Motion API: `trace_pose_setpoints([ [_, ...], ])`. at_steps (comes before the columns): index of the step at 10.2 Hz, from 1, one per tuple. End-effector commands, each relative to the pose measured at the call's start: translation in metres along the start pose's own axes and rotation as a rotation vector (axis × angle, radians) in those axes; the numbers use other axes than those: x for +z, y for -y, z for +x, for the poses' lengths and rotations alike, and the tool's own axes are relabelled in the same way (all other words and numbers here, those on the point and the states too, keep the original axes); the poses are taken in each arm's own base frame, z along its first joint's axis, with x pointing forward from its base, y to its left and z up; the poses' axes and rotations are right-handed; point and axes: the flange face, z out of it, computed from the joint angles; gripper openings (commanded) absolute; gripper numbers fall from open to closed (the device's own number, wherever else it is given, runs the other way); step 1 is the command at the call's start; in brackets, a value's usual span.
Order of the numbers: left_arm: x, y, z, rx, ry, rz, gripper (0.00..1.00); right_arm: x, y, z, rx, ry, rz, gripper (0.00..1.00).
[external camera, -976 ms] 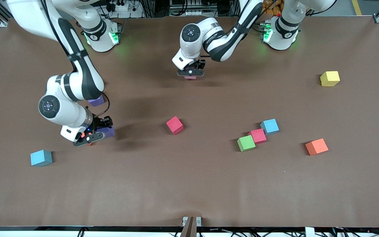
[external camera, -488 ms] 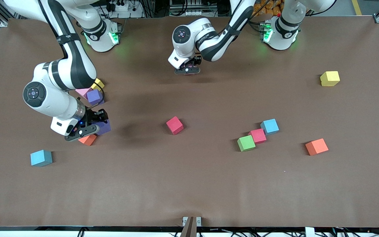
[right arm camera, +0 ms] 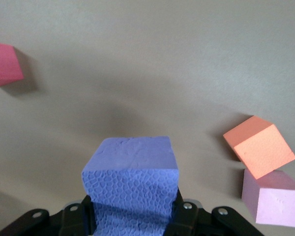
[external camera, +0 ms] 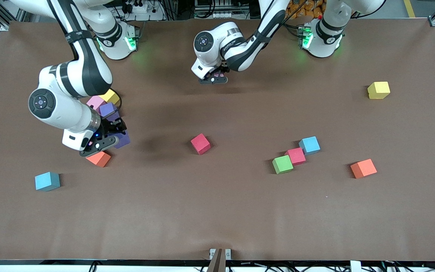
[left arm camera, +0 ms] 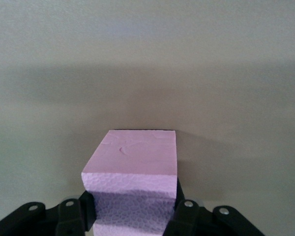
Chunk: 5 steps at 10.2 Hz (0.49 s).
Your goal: Form number 2 with 11 blocks
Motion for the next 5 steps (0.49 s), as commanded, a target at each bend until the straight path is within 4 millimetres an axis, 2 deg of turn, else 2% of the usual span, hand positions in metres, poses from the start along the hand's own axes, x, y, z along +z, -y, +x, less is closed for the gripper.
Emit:
trace_pose_setpoints([
  [1,0.005,-0.007,-0.001,0.011,-0.001,0.021,0.34,-0.018,0.005,-0.013,-0.015,-0.015,0.012,0.28],
  [3,0.012,-0.001,0.0,0.039,-0.025,0.058,0.35,-0.02,-0.002,-0.018,-0.005,0.007,0.017,0.28],
  [5,0.016,0.001,-0.001,0.037,-0.019,0.07,0.37,-0.033,0.017,-0.027,-0.025,0.042,0.028,0.28],
])
